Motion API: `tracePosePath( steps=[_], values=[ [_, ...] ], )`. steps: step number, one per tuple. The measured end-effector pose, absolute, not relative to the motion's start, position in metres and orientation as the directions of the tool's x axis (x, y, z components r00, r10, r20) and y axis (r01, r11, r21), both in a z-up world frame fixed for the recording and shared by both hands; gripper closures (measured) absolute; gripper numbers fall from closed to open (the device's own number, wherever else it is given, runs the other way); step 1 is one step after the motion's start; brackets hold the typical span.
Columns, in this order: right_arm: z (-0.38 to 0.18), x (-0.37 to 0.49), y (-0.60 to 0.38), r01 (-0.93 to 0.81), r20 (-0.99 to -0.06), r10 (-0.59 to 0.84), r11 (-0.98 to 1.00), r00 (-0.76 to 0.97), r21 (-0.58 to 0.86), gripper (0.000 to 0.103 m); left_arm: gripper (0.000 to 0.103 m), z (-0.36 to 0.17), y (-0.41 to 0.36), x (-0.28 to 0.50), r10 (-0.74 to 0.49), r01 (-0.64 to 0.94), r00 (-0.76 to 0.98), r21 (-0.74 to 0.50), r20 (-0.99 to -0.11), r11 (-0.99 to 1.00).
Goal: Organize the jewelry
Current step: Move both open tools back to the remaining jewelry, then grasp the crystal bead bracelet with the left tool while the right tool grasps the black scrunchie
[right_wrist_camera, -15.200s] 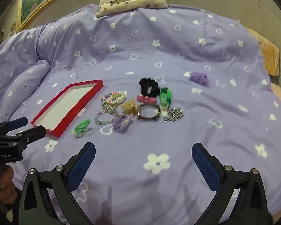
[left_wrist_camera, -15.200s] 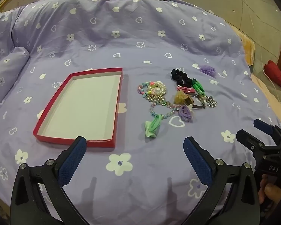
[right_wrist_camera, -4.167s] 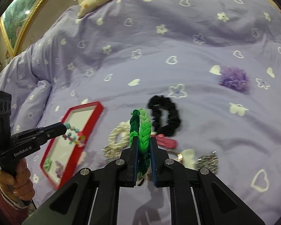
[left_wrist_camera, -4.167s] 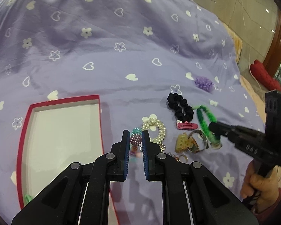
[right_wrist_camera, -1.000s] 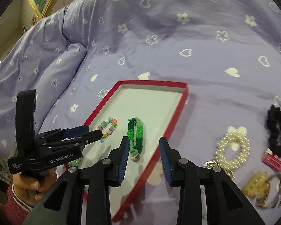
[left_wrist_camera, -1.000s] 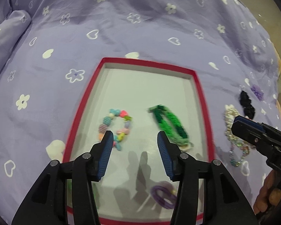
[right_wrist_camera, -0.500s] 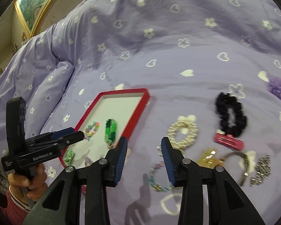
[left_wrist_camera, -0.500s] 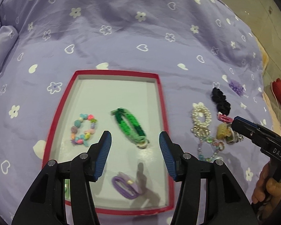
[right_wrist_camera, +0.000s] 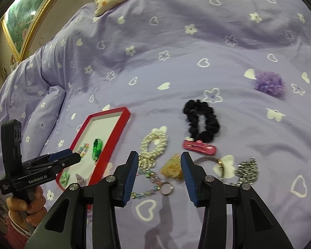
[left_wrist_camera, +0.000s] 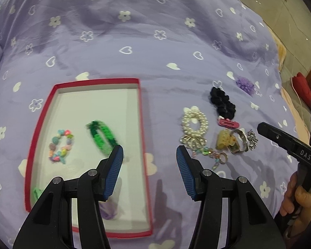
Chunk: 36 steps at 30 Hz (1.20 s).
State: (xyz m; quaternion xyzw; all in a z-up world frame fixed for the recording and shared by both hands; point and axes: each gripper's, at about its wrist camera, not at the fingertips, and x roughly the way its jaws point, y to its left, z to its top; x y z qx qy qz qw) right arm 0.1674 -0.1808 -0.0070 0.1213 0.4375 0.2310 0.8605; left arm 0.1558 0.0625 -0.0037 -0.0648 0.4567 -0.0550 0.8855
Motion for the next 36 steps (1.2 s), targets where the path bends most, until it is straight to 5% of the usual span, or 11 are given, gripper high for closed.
tracePosePath(
  steps=[25, 30, 32, 34, 36],
  values=[
    [-0.052, 0.224, -0.221, -0.182, -0.742, 0.437, 0.897, 0.508, 0.403, 0.058, 0.051, -0.066, -0.019, 0.179, -0.207, 0.171, 0.426, -0.146, -0.881, 0.974],
    [-0.068, 0.245, -0.215, -0.175, -0.759, 0.423, 0.904, 0.496, 0.390, 0.058, 0.074, -0.078, -0.025, 0.186, -0.192, 0.179, 0.418, -0.127, -0.888, 0.976],
    [-0.076, 0.252, -0.212, -0.168, -0.772, 0.413, 0.909, 0.484, 0.381, 0.059, 0.096, -0.078, -0.027, 0.187, -0.201, 0.195, 0.423, -0.128, -0.883, 0.972],
    [-0.084, 0.258, -0.209, -0.168, -0.779, 0.410, 0.911, 0.474, 0.376, 0.062, 0.096, -0.078, -0.030, 0.186, -0.201, 0.214, 0.432, -0.117, -0.879, 0.970],
    [-0.085, 0.257, -0.205, -0.179, -0.781, 0.392, 0.920, 0.487, 0.350, 0.084, 0.097, -0.076, -0.033, 0.183, -0.195, 0.226, 0.444, -0.102, -0.874, 0.969]
  ],
)
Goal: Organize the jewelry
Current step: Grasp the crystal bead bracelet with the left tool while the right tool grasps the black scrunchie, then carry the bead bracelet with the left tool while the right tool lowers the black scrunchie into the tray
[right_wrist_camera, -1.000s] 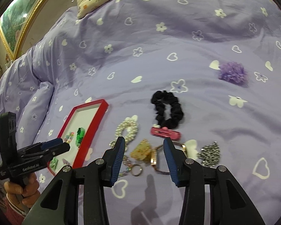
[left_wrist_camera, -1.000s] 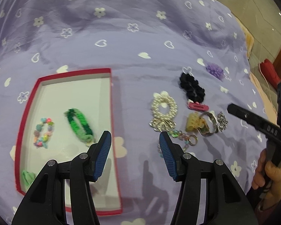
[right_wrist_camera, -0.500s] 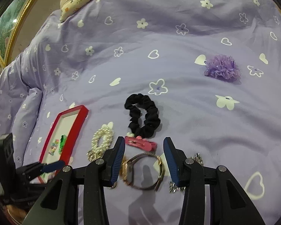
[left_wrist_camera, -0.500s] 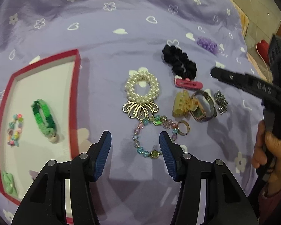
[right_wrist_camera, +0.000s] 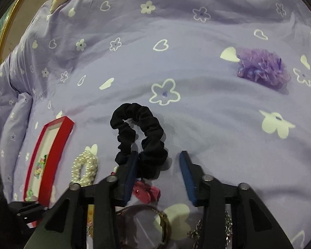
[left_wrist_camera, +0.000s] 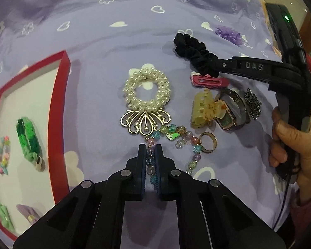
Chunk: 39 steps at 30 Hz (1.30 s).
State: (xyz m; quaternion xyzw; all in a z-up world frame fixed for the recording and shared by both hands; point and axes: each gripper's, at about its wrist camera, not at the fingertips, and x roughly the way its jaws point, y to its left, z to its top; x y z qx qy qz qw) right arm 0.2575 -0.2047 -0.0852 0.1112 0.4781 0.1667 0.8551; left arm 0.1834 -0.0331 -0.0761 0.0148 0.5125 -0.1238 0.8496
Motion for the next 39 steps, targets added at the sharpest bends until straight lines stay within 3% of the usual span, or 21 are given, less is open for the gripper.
tracePosePath(
  steps=[1, 4, 20, 39],
  values=[
    [-0.085, 0.257, -0.204, -0.183, -0.780, 0.395, 0.918, 0.485, 0.351, 0.093, 0.097, -0.075, -0.033, 0.182, -0.205, 0.229, 0.446, -0.110, -0.871, 0.967],
    [-0.077, 0.251, -0.207, -0.187, -0.756, 0.415, 0.908, 0.506, 0.374, 0.094, 0.097, -0.066, -0.029, 0.179, -0.233, 0.225, 0.459, -0.142, -0.857, 0.964],
    [-0.010, 0.186, -0.202, -0.285, -0.637, 0.550, 0.831, 0.539, 0.477, 0.094, 0.097, 0.005, 0.008, 0.141, -0.274, 0.188, 0.586, -0.202, -0.762, 0.961],
    [-0.006, 0.140, -0.137, -0.387, -0.625, 0.634, 0.773, 0.456, 0.502, 0.094, 0.097, 0.018, 0.084, 0.107, -0.216, 0.029, 0.646, -0.259, -0.732, 0.965]
  ],
)
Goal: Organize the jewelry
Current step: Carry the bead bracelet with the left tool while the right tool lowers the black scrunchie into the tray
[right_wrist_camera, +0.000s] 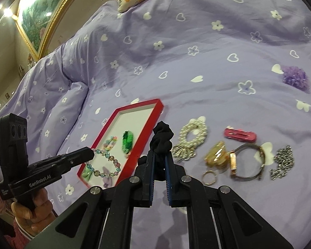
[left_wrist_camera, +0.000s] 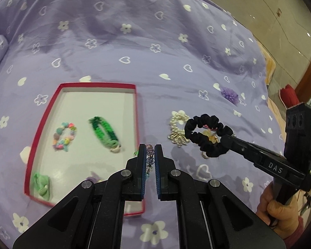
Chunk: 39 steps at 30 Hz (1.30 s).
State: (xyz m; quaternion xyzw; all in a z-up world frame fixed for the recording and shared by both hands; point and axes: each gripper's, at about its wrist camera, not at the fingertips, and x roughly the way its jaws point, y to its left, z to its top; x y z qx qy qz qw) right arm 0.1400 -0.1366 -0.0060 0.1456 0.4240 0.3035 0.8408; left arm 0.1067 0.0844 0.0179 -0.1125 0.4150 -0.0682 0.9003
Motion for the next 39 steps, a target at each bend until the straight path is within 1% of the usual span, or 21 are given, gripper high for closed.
tracePosePath(
  steps=[15, 25, 39],
  values=[
    [-0.013, 0.134, -0.082, -0.450, -0.629, 0.682, 0.726, 0.373, 0.520, 0.094, 0.097, 0.005, 0.140, 0.102, -0.151, -0.090, 0.651, -0.273, -0.744, 0.958],
    [-0.009, 0.143, -0.041, -0.500, -0.615, 0.717, 0.684, 0.327, 0.531, 0.094, 0.097, -0.004, 0.174, 0.107, -0.112, -0.159, 0.653, -0.280, -0.749, 0.947],
    [-0.035, 0.165, 0.020, -0.526, -0.648, 0.728, 0.651, 0.226, 0.547, 0.094, 0.097, -0.030, 0.213, 0.131, -0.134, -0.216, 0.645, -0.348, -0.752, 0.912]
  ],
)
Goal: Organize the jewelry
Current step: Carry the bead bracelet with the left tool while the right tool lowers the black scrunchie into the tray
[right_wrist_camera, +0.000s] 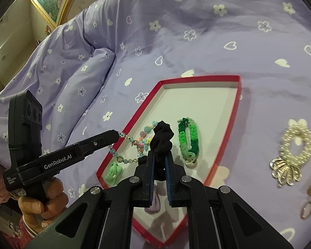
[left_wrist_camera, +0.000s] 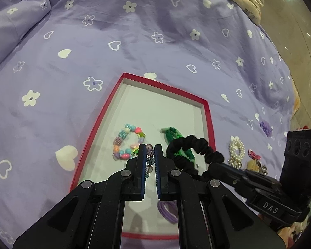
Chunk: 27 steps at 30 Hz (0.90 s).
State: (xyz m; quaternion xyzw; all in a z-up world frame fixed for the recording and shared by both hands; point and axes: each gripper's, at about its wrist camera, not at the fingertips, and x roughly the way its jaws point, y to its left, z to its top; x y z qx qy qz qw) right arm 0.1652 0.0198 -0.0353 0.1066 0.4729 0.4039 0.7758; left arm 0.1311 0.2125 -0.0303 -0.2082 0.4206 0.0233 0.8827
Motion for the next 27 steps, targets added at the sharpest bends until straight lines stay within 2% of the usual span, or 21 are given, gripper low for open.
tracePosePath(
  steps=[13, 22, 27],
  values=[
    [-0.065, 0.187, 0.033, -0.500, -0.733, 0.647, 0.716, 0.212, 0.488, 0.093, 0.097, -0.071, 0.236, 0.144, -0.081, -0.301, 0.571, -0.300, -0.817, 0.905],
    [-0.068, 0.187, 0.030, -0.496, -0.753, 0.619, 0.737, 0.222, 0.459, 0.085, 0.096, -0.085, 0.236, 0.146, -0.053, -0.328, 0.523, -0.259, -0.851, 0.909],
    [-0.065, 0.184, 0.035, -0.527, -0.758, 0.612, 0.731, 0.225, 0.433, 0.074, 0.096, -0.085, 0.233, 0.144, -0.055, -0.324, 0.513, -0.252, -0.857, 0.912]
  ],
)
